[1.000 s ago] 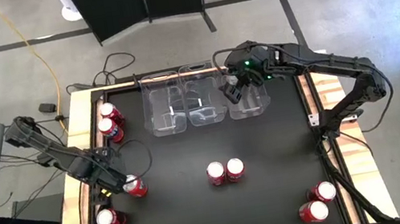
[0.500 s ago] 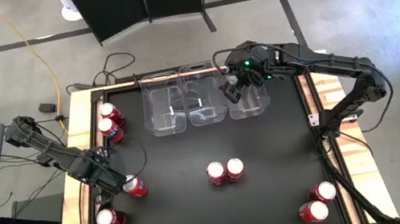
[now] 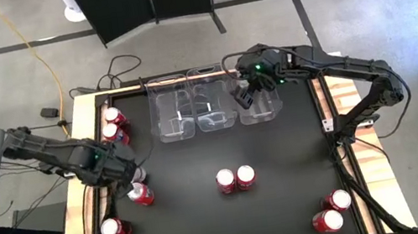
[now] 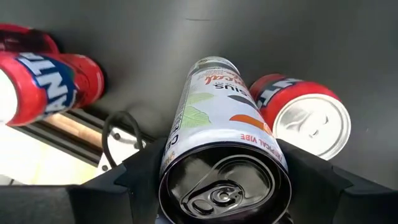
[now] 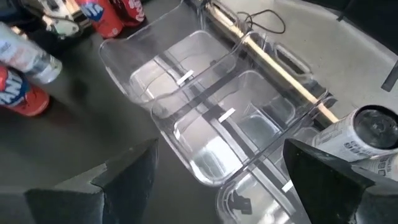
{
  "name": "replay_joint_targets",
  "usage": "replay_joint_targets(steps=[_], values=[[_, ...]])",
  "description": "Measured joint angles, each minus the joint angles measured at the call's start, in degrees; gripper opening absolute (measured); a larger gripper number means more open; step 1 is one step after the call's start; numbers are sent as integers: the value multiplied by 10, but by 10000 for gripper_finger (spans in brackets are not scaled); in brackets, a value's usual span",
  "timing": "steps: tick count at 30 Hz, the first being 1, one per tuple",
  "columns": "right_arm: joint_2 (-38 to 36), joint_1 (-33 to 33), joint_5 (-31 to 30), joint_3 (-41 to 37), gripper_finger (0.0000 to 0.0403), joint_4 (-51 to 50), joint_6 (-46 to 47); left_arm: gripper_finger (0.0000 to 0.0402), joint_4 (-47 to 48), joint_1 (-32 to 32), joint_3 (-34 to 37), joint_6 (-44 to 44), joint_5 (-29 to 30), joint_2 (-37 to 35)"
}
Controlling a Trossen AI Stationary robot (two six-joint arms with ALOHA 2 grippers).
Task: Sort soda cans
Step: Put the top white-yellow soda can into the right transparent bin
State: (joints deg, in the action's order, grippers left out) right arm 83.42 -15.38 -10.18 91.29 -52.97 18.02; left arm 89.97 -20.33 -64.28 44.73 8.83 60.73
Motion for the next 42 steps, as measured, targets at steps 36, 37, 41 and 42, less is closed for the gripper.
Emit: replay_joint_targets(steps=[36,37,41,42], values=[[-59,151,-8,0,358,-197,41,275,-177,235,-366,-417,-37,484],[-59,152,-8,0,358,-197,40,277,-175,237,-369,-417,-38,485],[-59,154,-8,0,358,-188,28,281,-169,238,-383,-428,-39,485],[-59,154,-8,0,358,-187,24,282,-169,238,-385,-430,-39,485]])
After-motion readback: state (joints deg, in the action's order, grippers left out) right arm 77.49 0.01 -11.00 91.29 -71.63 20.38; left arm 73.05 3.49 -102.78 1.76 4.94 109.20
